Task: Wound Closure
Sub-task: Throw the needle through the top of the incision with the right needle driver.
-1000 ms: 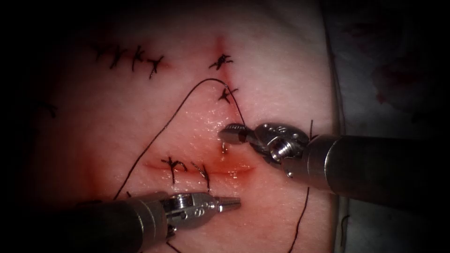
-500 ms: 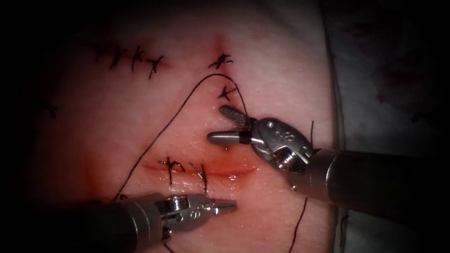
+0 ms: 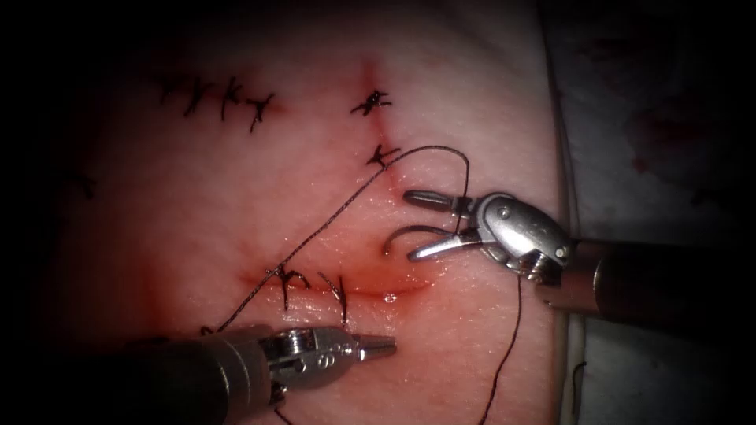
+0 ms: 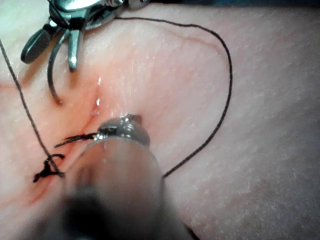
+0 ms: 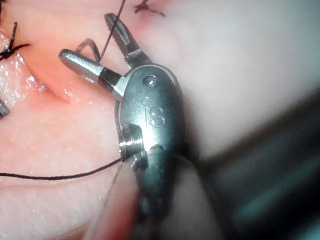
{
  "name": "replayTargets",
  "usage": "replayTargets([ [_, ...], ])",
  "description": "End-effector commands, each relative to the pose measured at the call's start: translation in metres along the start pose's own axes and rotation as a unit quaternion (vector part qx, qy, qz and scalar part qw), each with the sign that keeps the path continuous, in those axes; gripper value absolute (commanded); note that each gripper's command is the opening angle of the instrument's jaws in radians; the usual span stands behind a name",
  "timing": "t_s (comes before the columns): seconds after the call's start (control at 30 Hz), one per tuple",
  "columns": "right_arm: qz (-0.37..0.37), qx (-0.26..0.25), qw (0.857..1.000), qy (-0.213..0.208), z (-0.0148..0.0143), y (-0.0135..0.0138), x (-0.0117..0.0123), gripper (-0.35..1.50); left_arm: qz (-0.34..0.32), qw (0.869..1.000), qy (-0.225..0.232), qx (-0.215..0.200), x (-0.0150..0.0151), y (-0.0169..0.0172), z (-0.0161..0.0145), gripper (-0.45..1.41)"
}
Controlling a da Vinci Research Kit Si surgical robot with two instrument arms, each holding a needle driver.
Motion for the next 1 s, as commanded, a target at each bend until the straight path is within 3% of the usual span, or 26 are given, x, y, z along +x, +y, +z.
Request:
replayTargets([
  [0.03, -0.006, 0.005, 1.0, 0.002, 0.0007, 0.0002, -0.0004, 1.41, 0.001, 1.0, 0.001, -0.001, 0.0001, -0.0001, 0.0008, -0.45],
  [0.23, -0.039, 0.013, 0.999, 0.004, -0.0014, -0.0017, 0.0005, 1.48, 0.001, 1.0, 0.0, 0.0, 0.0001, -0.0002, 0.0007, -0.45],
  [0.37, -0.084, 0.012, 0.996, -0.009, -0.0025, -0.0009, 0.0008, 1.48, 0.0, 1.0, 0.0, 0.0, 0.0002, -0.0001, 0.0007, -0.45],
  [0.47, -0.109, 0.006, 0.994, -0.015, -0.002, 0.0002, 0.0007, 1.45, 0.0, 1.0, 0.0, 0.001, 0.0003, -0.0001, 0.0007, -0.45],
  [0.57, -0.11, -0.01, 0.994, -0.009, -0.0004, 0.0013, 0.0004, 1.26, 0.0, 1.0, 0.0, 0.0, 0.0003, 0.0, 0.0007, -0.45],
  [0.77, -0.111, -0.027, 0.993, 0.006, 0.0018, 0.0016, 0.0004, 1.31, 0.0, 1.0, 0.0, 0.0, 0.0002, 0.0, 0.0006, -0.45],
  [1.0, -0.142, -0.009, 0.99, 0.008, 0.0029, 0.0017, 0.0001, 1.25, 0.0, 1.0, 0.0, 0.0, 0.0002, -0.0001, 0.0006, -0.45],
])
